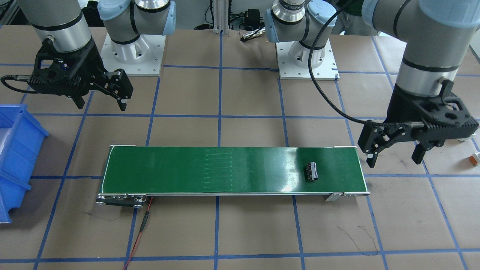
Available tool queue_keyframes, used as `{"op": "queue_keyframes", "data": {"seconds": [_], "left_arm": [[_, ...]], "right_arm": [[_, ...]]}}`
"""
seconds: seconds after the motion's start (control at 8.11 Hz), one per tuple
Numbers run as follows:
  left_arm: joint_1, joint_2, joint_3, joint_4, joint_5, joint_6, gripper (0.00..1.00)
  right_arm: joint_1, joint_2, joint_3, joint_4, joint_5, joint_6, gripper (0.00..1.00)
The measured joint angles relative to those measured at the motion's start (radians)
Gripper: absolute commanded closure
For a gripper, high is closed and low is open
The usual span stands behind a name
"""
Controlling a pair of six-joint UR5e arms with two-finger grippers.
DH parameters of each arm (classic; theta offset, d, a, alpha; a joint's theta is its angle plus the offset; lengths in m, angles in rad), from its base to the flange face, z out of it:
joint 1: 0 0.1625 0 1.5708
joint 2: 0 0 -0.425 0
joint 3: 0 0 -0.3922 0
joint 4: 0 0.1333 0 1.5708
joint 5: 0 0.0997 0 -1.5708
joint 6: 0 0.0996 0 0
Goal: Move capacitor from left to right
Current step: 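Release the capacitor on the belt and raise the left gripper away, then lower the right gripper over the belt's far end while the capacitor rides toward it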
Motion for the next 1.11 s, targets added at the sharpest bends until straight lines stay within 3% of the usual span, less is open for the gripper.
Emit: {"op": "queue_keyframes", "data": {"seconds": [0.49, 0.74, 1.11], "left_arm": [[-0.003, 0.060, 0.010, 0.002, 0.036, -0.002, 0.00], [-0.004, 0.068, 0.009, -0.017, 0.008, -0.026, 0.00], [-0.006, 0.100, 0.006, -0.231, -0.207, -0.204, 0.00]], "right_arm": [[-0.001, 0.025, 0.062, -0.073, 0.057, -0.090, 0.02], [-0.002, 0.033, 0.106, -0.120, 0.089, -0.131, 0.05], [-0.003, 0.090, 0.149, -0.191, 0.118, -0.133, 0.05]]}}
